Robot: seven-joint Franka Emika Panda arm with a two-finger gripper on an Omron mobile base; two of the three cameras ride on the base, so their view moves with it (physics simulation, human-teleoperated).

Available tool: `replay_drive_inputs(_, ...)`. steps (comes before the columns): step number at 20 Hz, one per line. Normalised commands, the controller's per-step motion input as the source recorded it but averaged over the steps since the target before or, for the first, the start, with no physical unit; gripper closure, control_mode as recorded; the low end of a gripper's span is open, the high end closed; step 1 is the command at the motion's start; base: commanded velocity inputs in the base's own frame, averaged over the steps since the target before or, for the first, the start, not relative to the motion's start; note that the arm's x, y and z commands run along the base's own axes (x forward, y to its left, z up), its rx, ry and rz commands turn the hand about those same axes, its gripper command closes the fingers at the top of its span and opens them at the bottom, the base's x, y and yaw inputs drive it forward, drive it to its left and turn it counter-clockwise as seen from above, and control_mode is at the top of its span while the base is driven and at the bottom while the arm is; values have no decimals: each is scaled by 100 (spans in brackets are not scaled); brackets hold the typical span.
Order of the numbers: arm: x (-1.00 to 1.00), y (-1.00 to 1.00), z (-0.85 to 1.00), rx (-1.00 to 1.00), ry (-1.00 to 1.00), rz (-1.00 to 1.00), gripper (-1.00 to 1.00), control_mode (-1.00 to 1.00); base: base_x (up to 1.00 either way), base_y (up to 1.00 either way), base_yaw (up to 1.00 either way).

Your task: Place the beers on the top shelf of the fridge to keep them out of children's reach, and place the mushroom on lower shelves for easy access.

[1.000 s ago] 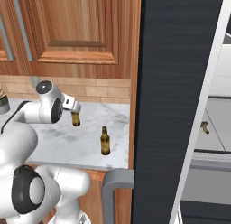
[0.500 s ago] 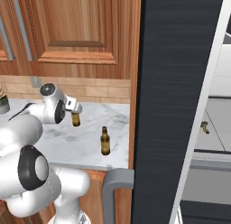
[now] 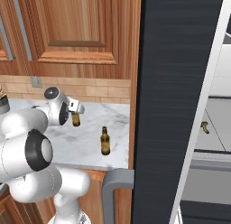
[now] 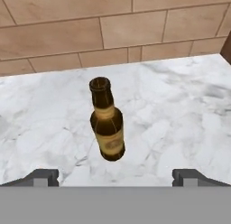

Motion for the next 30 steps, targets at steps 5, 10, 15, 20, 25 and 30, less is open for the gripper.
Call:
replay_drive_inputs(5, 24, 7, -18, 0, -4, 0, -100, -100, 0, 0, 0)
replay_drive_inputs(10, 33, 16, -12, 0, 0, 0, -100, -100, 0, 0, 0)
replay_drive_inputs(15, 38, 14, -7, 0, 0, 0, -100, -100, 0, 0, 0)
replay_drive_inputs(20, 36, 7, -9, 0, 0, 0, -100, -100, 0, 0, 0)
replay_drive_inputs(25, 35, 5, -14, 0, 0, 0, -100, -100, 0, 0, 0)
replay_drive_inputs(30, 29, 3, -20, 0, 0, 0, -100, -100, 0, 0, 0)
